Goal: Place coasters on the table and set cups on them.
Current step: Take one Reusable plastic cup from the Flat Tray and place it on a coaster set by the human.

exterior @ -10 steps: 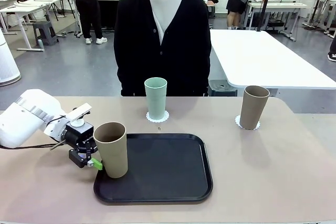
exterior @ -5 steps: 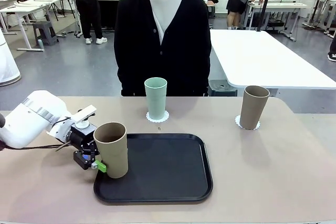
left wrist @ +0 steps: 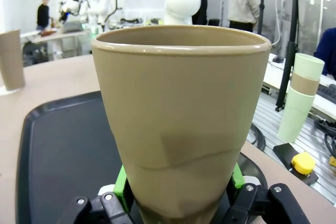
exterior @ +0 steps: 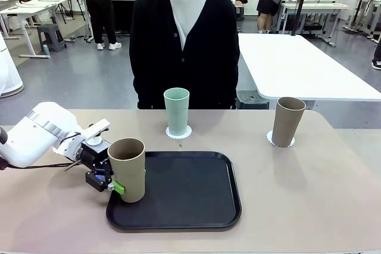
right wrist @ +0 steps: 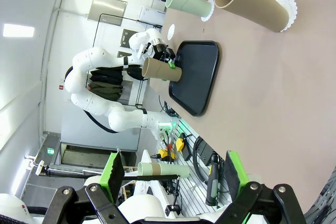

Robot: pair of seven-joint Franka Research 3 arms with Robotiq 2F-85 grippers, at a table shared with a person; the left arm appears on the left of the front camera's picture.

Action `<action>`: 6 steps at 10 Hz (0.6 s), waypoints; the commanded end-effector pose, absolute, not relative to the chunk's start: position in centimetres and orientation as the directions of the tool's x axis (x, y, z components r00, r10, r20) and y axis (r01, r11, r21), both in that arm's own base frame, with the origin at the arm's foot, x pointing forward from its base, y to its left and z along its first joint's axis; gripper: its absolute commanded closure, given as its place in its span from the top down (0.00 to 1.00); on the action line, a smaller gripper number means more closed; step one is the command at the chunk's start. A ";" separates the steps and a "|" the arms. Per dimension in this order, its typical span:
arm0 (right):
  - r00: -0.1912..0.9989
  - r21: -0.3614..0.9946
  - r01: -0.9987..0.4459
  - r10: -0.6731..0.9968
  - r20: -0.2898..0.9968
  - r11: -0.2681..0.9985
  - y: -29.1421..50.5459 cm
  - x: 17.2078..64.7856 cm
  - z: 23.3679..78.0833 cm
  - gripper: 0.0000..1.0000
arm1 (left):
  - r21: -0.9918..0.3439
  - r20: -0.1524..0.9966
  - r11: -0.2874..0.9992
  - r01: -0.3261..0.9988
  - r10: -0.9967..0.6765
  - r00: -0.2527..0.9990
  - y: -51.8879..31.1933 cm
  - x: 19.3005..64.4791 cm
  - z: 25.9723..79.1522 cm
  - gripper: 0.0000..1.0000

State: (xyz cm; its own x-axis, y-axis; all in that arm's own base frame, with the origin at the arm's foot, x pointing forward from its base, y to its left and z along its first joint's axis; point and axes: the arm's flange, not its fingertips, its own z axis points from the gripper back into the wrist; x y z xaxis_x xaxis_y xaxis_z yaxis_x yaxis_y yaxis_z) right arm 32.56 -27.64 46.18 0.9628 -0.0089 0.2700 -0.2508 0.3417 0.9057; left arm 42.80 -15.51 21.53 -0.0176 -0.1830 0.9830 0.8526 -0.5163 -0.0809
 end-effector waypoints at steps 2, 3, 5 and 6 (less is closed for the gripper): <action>0.964 0.904 -0.250 0.000 0.267 0.348 -27.7 32.4 46.2 1.00 | -0.071 0.985 -0.496 0.865 -0.171 -0.017 -15.2 42.6 22.5 0.26; 0.964 0.904 -0.250 0.000 0.267 0.348 -27.7 32.4 46.2 1.00 | -0.072 0.988 -0.462 0.884 -0.154 0.000 -14.6 42.3 24.8 0.26; 0.964 0.904 -0.250 0.000 0.267 0.348 -27.7 32.4 46.2 1.00 | -0.024 0.997 -0.401 0.916 -0.075 -0.006 -12.5 41.2 32.0 0.26; 0.964 0.904 -0.250 0.000 0.267 0.348 -27.7 32.4 46.2 1.00 | 0.012 0.998 -0.360 0.933 -0.056 -0.035 -11.3 40.5 35.7 0.26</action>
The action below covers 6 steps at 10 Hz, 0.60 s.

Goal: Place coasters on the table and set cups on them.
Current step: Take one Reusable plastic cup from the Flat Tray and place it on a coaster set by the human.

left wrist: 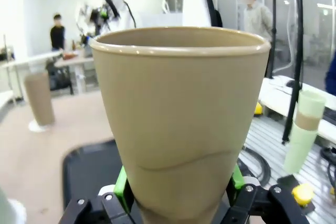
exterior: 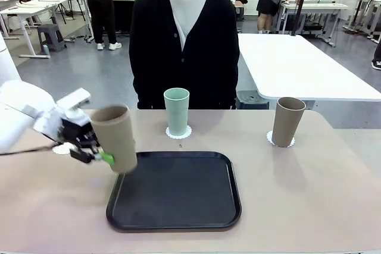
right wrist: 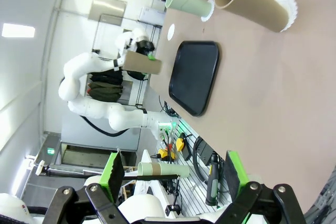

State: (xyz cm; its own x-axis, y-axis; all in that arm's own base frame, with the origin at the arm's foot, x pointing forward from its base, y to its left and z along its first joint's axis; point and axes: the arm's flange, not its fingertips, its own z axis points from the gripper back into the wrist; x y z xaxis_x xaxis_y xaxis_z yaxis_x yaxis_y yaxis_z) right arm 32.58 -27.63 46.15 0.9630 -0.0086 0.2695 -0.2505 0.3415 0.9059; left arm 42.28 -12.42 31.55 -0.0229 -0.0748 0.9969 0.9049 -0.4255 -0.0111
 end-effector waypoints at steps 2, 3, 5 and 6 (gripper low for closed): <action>0.964 0.904 -0.250 0.000 0.267 0.348 -27.7 32.4 46.2 1.00 | -0.018 0.992 -0.244 0.970 -0.124 -0.013 -8.2 40.0 41.6 0.26; 0.964 0.904 -0.250 0.000 0.267 0.348 -27.7 32.4 46.2 1.00 | -0.052 0.988 -0.205 0.977 -0.156 0.020 -7.2 39.7 43.2 0.26; 0.964 0.904 -0.250 0.000 0.267 0.348 -27.7 32.4 46.2 1.00 | -0.116 0.975 -0.128 0.985 -0.206 0.088 -5.7 39.4 44.8 0.26; 0.964 0.904 -0.250 0.000 0.267 0.348 -27.7 32.4 46.2 1.00 | -0.124 0.976 -0.117 0.985 -0.194 0.100 -5.2 39.4 45.3 0.26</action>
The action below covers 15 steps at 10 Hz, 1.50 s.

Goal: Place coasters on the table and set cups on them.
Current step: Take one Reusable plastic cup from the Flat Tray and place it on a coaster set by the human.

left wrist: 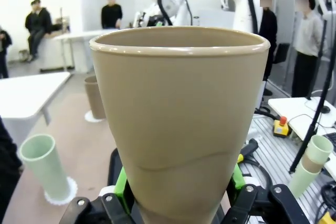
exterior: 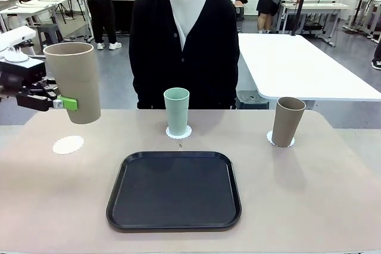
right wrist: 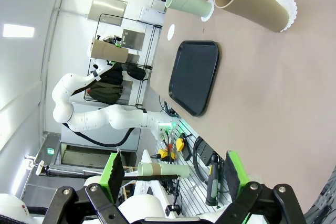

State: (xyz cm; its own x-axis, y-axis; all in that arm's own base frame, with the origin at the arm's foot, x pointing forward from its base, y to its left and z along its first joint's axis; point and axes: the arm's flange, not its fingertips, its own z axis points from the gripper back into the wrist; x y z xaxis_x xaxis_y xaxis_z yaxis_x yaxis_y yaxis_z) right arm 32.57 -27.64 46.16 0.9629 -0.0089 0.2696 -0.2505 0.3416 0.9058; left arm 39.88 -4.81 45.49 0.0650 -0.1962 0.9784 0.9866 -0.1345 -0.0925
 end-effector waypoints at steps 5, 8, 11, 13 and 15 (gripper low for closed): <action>0.964 0.904 -0.250 0.000 0.267 0.348 -27.7 32.4 46.2 1.00 | -0.063 0.983 -0.162 0.985 -0.182 0.033 -5.2 39.9 45.3 0.26; 0.964 0.904 -0.250 0.000 0.267 0.348 -27.7 32.4 46.2 1.00 | 0.070 0.985 -0.140 0.988 -0.147 -0.091 1.9 45.6 46.1 0.83; 0.964 0.904 -0.250 0.000 0.267 0.348 -27.7 32.4 46.2 1.00 | 0.106 0.985 -0.047 0.993 -0.131 -0.111 11.0 50.1 44.5 0.83; 0.964 0.904 -0.250 0.000 0.267 0.348 -27.7 32.4 46.2 1.00 | 0.104 0.985 0.004 0.995 -0.140 -0.102 14.5 51.1 42.7 0.83; 0.964 0.904 -0.250 0.000 0.267 0.348 -27.7 32.4 46.2 1.00 | 0.070 0.991 0.043 0.997 -0.115 -0.065 15.7 51.6 41.2 0.83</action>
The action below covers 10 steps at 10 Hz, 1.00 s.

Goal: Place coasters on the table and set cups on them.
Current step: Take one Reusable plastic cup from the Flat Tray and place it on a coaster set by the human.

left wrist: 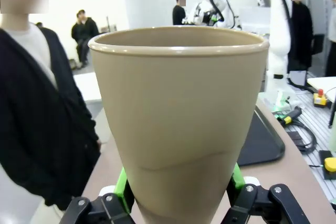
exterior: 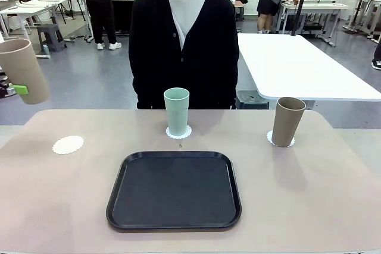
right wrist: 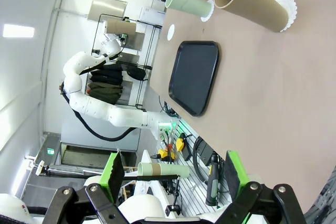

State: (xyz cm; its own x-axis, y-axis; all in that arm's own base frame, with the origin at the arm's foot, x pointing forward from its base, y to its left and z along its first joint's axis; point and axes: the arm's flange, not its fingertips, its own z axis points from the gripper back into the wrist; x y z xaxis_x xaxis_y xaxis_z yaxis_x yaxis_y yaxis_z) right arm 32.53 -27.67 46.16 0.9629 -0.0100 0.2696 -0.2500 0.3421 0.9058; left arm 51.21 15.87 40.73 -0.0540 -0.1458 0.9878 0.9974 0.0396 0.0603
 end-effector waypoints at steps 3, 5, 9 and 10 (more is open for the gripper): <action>0.964 0.904 -0.250 0.000 0.267 0.348 -27.7 32.4 46.2 1.00 | 0.014 0.991 0.074 0.997 -0.136 -0.004 14.9 51.9 37.5 0.83; 0.964 0.904 -0.250 0.000 0.267 0.348 -27.7 32.4 46.2 1.00 | 0.002 0.989 0.075 0.997 -0.150 0.009 14.0 51.6 35.3 0.83; 0.964 0.904 -0.250 0.000 0.267 0.348 -27.7 32.4 46.2 1.00 | -0.022 0.986 0.093 0.995 -0.160 0.036 12.7 50.6 35.6 0.83; 0.964 0.904 -0.250 0.000 0.267 0.348 -27.7 32.4 46.2 1.00 | -0.044 0.987 0.066 0.997 -0.150 0.054 13.7 51.6 34.0 0.83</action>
State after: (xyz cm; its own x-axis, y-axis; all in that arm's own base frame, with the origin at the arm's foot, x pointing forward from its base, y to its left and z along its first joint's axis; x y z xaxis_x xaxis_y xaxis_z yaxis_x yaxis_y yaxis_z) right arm 32.55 -27.66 46.17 0.9629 -0.0095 0.2696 -0.2502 0.3420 0.9058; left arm 51.32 13.50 34.37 0.0504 -0.1510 0.9872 0.9969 0.0680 -0.0405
